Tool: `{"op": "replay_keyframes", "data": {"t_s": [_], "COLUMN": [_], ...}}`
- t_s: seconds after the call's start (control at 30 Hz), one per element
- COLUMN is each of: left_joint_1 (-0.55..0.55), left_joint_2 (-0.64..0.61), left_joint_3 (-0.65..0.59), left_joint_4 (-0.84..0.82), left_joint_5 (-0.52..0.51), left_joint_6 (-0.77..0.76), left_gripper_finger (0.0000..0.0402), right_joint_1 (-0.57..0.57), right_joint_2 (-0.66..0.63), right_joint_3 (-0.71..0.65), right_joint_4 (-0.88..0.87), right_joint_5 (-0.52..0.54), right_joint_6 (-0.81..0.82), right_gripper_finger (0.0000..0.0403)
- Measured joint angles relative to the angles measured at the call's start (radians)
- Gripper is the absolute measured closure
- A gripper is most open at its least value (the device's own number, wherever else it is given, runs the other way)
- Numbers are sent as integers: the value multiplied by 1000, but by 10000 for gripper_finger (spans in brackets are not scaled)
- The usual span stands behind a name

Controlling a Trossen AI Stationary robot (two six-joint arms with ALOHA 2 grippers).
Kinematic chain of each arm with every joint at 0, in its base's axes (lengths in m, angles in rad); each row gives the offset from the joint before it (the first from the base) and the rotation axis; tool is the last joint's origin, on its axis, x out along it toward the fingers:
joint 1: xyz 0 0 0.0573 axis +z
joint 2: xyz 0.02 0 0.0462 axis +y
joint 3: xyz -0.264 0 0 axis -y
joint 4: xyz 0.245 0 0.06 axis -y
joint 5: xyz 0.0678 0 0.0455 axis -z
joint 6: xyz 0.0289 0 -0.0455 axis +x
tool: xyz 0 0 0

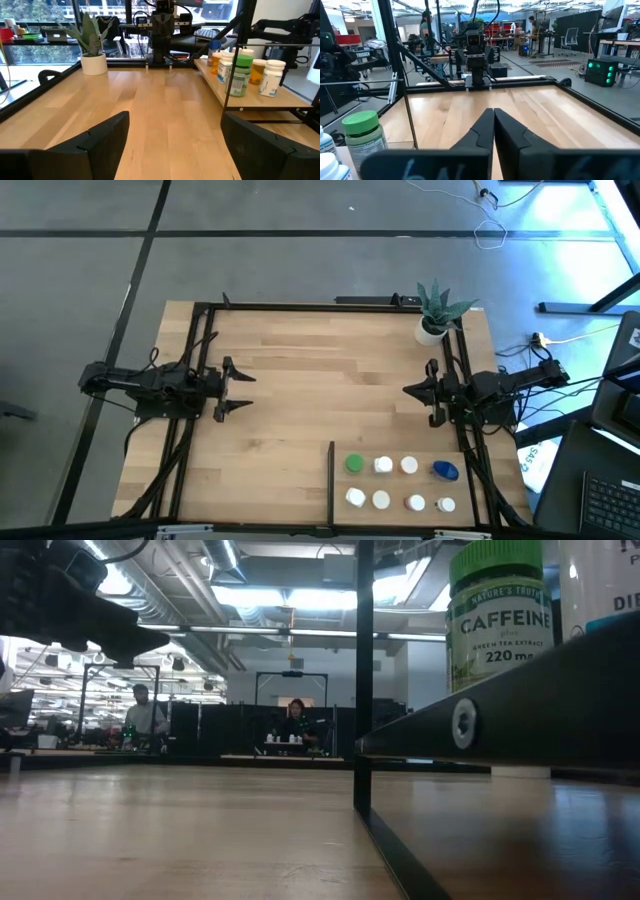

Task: Pick and place medicine bottles onto shelf by color
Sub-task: Return to Home Position

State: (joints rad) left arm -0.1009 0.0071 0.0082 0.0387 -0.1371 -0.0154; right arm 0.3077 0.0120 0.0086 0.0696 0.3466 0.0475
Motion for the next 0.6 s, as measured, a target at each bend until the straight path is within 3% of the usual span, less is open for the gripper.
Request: {"op": "replay_keyframes", "data": {"t_s": [0.6], "left_joint_1": [0], "left_joint_2": [0], "left_joint_3": [0], "left_joint_4": [0], "left_joint_5": [-1], "left_joint_6": [0], "left_gripper_finger": [92], "right_joint_1": [0], "right_joint_2": [0], "right_joint_3": [0], "right_joint_4": [0], "right_joint_5": [0], "right_joint_6": [-1], "right_gripper_finger": [385]}}
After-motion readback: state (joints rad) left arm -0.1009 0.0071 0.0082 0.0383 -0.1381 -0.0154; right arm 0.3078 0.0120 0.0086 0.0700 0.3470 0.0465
